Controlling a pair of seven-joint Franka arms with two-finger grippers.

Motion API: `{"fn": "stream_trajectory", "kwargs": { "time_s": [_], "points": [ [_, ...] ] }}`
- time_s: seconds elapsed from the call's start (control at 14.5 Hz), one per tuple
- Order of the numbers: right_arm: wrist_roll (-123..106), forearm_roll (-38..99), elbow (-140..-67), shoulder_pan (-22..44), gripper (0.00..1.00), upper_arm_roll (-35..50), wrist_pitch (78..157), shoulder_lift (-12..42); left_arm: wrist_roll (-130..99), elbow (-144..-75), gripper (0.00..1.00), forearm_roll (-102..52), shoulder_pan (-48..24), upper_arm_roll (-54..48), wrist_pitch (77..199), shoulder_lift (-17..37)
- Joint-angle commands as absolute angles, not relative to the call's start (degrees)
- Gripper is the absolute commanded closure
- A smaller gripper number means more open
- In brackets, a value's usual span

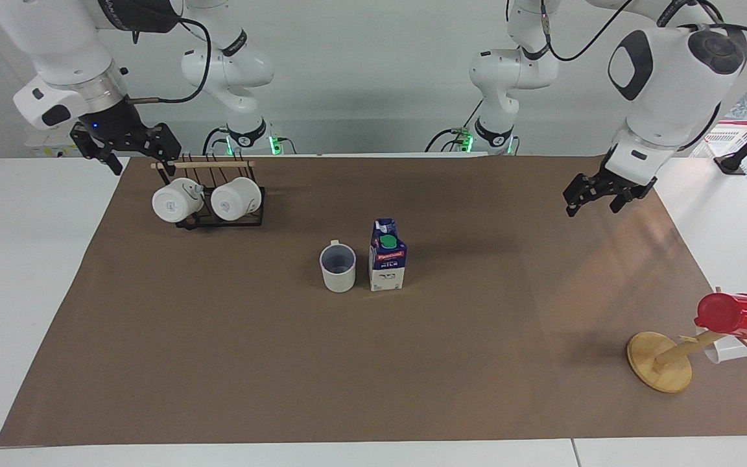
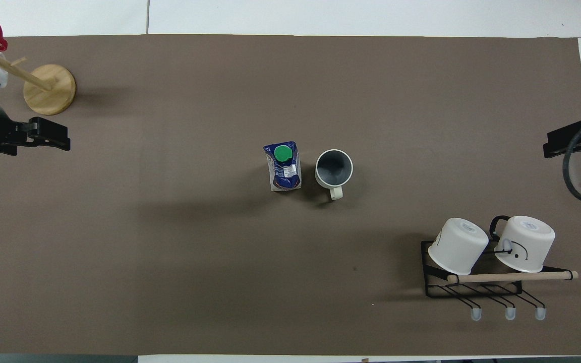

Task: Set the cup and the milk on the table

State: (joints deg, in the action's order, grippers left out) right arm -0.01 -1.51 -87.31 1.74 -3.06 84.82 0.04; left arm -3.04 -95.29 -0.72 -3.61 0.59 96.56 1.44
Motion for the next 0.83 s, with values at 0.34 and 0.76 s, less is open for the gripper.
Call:
{"fn": "stream_trajectory", "kwargs": {
  "time_s": [0.34,0.76],
  "points": [
    [-1.32,-1.49,-87.19,1.23,0.00,-2.81,84.37,-0.18,-1.41,-86.49,0.00,-2.20,-1.58,0.53,85.09,1.23],
    [-1.49,-1.41,-87.45,1.05,0.00,-2.81,84.37,-0.26,-0.88,-91.39,0.00,-2.20,-1.58,0.79,85.78,-1.22]
  ]
}}
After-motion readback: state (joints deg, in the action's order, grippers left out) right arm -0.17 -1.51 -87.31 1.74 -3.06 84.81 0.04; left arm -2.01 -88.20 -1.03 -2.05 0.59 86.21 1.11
